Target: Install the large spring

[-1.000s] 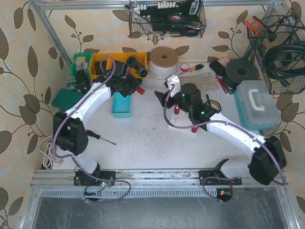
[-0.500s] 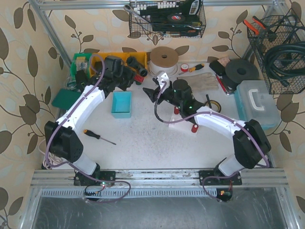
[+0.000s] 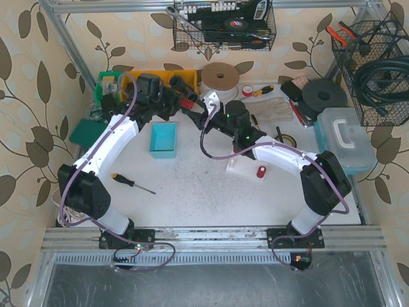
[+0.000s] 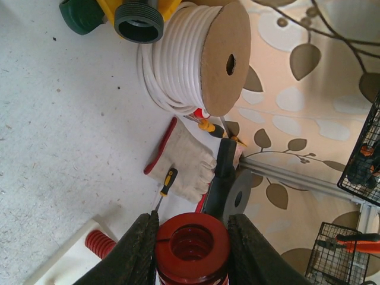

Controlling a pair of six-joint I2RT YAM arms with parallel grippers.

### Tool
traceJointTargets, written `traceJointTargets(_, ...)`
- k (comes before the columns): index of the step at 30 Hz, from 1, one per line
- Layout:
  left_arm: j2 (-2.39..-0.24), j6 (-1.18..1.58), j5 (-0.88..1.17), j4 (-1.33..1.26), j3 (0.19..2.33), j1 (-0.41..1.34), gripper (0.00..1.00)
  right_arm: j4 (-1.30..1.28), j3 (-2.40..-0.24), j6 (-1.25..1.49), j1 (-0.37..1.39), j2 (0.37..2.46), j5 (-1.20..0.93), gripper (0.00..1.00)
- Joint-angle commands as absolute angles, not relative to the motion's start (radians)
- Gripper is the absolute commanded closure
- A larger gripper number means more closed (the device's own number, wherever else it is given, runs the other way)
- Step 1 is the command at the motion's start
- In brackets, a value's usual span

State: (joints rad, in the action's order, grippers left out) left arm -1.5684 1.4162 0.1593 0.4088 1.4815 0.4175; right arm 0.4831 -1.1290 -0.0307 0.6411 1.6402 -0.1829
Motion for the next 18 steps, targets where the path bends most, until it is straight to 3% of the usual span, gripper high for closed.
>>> traceJointTargets(1,-1.512,1.433,0.208,0.342,1.531,0.407,1.0,0.513,-1.175,-0.032,0.64,1.676,-0.216,0.46)
traceJointTargets(8,-1.511,1.432,0.238,0.346,1.538,0.408,1.0,0.517,-1.2,-0.029,0.64,1.702,-0.203,0.48)
traceJointTargets(18,-1.481,1.441,0.256,0.34,1.514,0.405,1.0,0.512,-1.231,-0.041,0.641,1.718,-0.201,0.66)
